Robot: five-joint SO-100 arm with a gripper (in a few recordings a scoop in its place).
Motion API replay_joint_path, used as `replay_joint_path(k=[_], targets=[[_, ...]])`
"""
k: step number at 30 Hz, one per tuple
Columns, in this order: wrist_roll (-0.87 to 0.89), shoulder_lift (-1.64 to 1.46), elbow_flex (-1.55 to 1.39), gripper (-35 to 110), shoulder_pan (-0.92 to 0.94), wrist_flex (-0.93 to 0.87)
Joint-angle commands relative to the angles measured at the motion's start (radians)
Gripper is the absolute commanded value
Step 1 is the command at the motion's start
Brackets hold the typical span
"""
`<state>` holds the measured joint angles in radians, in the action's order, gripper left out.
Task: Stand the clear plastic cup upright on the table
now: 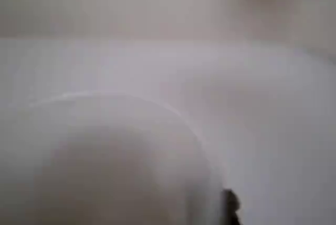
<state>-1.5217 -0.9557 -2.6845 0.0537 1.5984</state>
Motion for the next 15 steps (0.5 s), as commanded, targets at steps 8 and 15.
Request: replay_joint_path(k=[8,15], targets=[[0.428,-1.390,-0.041,59,0.043,-1.476],[1.042,-1.566,0.491,57,0.005,-2.484]])
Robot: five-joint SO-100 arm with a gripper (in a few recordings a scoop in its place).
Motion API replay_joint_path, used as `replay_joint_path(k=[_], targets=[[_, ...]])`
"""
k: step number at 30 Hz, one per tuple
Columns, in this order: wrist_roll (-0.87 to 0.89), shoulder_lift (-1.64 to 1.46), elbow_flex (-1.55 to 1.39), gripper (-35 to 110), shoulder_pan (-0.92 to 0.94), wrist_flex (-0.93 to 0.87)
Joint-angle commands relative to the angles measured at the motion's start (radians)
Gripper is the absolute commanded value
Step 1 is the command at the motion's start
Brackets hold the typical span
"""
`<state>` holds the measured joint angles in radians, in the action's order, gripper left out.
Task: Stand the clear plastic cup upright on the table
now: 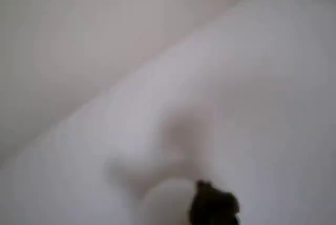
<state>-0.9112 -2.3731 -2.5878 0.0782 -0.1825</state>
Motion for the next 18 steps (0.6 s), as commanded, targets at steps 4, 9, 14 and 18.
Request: replay_joint_path(k=[4,9,14,18], targets=[[0.716,-0.146,0.506,34,-0.002,-0.953],[0.847,-0.172,0.468,2,0.018,-1.127],[0.831,-0.245,0.216,0,0.046,-1.043],[0.776,-0.565,-0.115,0,0.025,-0.922]])
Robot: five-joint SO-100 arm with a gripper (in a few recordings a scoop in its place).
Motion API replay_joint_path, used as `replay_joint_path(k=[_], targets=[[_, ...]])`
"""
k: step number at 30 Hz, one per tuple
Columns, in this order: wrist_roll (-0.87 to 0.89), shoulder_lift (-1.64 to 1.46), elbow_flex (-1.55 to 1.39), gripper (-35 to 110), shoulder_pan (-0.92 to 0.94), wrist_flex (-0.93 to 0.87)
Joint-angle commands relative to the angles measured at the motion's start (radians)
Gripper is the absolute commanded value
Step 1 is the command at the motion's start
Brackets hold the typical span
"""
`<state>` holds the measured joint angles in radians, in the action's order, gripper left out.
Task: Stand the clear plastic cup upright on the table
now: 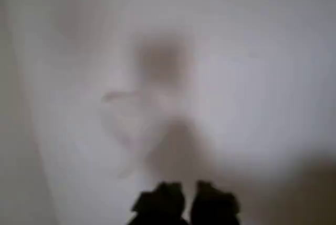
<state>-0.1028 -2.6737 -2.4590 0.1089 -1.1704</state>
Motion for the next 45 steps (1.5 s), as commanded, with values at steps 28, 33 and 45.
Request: replay_joint_path(k=[28,33,45], targets=[[0.009,-0.615,-0.528,0,-0.061,-0.054],[0.009,-0.615,-0.528,0,-0.061,-0.054],[0.008,-0.615,-0.528,0,-0.061,-0.054]])
